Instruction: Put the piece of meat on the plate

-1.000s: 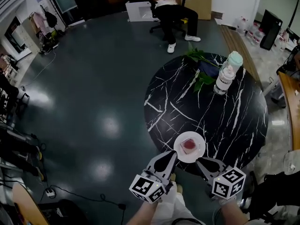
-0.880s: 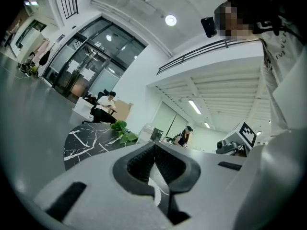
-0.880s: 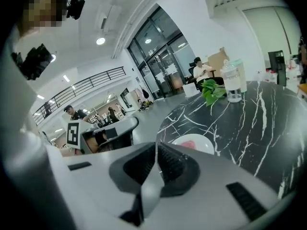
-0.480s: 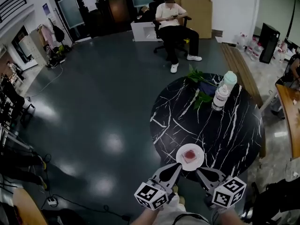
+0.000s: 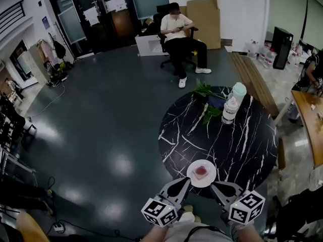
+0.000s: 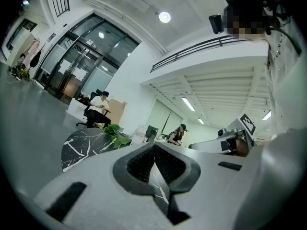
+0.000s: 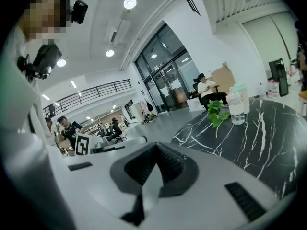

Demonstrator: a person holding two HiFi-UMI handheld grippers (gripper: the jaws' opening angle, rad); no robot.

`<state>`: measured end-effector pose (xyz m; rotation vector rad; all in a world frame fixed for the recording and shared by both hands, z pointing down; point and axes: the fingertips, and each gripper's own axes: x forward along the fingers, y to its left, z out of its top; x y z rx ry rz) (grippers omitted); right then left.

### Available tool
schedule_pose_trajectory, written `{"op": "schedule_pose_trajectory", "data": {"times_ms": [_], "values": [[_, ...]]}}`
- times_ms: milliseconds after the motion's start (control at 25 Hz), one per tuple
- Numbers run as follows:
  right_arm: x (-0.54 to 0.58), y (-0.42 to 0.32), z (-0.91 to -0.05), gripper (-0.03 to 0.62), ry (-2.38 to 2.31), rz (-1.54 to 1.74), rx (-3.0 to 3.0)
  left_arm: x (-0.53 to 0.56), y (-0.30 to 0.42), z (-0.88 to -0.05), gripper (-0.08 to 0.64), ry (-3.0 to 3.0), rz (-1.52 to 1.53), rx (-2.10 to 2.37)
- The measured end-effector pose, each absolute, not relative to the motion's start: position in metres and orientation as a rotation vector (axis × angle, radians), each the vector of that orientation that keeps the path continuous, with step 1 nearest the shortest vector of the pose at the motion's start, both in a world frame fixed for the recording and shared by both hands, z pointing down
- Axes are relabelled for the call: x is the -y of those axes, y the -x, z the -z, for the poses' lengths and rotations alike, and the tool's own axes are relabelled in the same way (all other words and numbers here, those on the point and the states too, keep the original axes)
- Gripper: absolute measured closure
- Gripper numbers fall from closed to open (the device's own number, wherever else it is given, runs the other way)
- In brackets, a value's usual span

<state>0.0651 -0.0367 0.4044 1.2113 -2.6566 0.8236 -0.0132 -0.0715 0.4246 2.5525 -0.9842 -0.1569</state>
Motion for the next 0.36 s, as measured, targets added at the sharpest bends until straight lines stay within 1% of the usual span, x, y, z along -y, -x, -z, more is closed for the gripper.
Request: {"op": "schedule_pose_trajectory", "data": {"times_ms": [360], "values": [[0.042, -0.072, -0.414, 0.581, -1.227, -0.859, 2.637, 0.087, 0.012, -0.427, 0.552, -2.547, 0.154, 0.986]]}}
